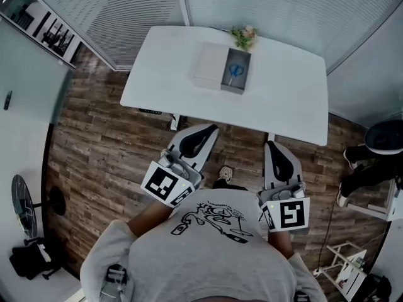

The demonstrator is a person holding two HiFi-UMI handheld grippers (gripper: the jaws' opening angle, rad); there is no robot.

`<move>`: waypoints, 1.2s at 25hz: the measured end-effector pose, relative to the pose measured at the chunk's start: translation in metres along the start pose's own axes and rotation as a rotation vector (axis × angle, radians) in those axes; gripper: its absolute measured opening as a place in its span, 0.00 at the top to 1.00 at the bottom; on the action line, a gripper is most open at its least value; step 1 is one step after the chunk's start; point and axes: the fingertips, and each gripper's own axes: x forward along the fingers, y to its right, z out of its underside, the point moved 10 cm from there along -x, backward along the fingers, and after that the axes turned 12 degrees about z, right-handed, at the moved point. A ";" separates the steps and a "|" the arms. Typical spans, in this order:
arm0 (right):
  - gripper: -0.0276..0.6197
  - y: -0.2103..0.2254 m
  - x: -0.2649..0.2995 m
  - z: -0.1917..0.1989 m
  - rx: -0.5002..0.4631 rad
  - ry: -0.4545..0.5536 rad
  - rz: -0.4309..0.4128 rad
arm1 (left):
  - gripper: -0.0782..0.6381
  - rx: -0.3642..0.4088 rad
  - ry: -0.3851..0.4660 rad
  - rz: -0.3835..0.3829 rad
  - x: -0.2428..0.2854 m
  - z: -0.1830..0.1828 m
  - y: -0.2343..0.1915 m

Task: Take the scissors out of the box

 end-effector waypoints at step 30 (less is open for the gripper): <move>0.95 0.079 0.072 0.006 0.004 -0.015 -0.070 | 0.86 0.003 0.000 -0.059 0.089 0.010 -0.038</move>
